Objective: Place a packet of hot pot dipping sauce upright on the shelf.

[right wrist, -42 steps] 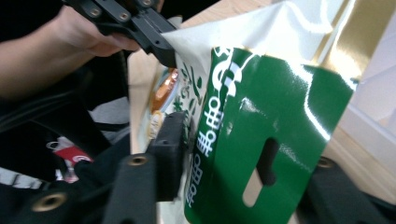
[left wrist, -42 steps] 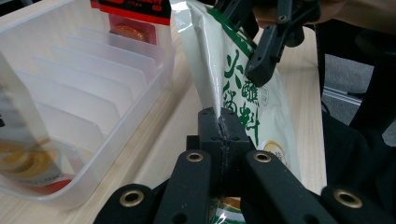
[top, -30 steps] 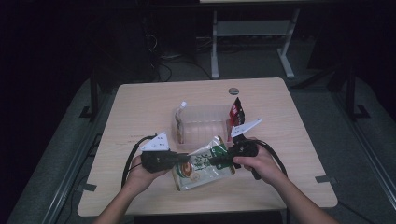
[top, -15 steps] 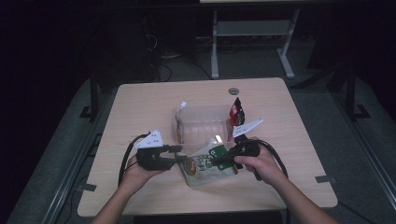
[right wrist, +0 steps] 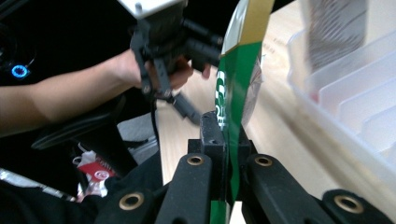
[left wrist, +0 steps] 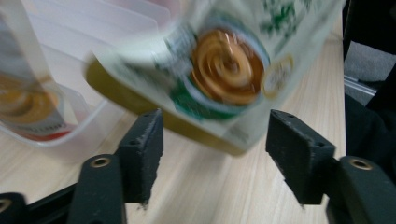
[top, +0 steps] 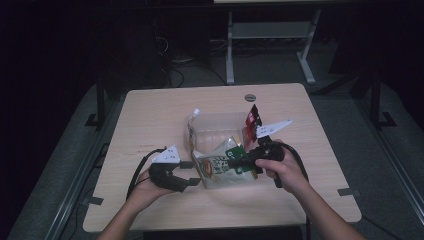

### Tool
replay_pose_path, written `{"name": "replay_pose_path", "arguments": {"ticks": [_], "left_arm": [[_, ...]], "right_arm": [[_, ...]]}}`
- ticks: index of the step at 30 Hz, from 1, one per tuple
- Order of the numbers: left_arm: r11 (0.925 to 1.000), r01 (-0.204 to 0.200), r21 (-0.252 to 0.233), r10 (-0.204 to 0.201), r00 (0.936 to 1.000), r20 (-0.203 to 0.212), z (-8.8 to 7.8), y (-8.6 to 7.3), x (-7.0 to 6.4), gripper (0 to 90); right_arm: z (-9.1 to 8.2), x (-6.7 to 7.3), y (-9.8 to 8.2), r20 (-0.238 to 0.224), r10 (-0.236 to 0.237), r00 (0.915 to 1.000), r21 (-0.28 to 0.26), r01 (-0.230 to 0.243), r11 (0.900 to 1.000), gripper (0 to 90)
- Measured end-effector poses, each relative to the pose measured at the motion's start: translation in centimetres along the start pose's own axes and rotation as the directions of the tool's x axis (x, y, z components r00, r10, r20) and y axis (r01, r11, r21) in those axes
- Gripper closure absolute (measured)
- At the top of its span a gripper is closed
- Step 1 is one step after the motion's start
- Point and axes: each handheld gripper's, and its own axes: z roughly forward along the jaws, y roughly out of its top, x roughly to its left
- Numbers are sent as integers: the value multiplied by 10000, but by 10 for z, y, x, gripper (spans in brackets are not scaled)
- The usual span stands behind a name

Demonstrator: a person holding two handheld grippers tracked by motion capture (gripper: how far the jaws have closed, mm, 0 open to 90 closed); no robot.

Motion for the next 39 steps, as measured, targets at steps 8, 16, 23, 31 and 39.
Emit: {"name": "replay_pose_path", "arguments": {"ticks": [8,16,23,31,39], "left_arm": [[9998,-192,93,193,9998,-46,-3,-1,-1,301],[9991,-394,185,395,9992,-77,0,-3,0,274],[9986,-462,246,464,9989,-95,-1,-3,0,270],[9991,-315,277,316,9995,-41,1,-5,1,267],[9989,-332,338,332,9994,-5,1,-6,1,260]], "right_arm": [[-16,-5,16,644,-51,9979,-443,80,9990,900],[-30,-15,33,1273,-76,9918,-684,164,9975,900],[-38,-27,50,1825,-29,9832,-1021,219,9945,900],[-33,-44,57,2249,142,9743,-966,78,9953,900],[-11,-51,51,2289,232,9732,-552,-109,9984,900]]}}
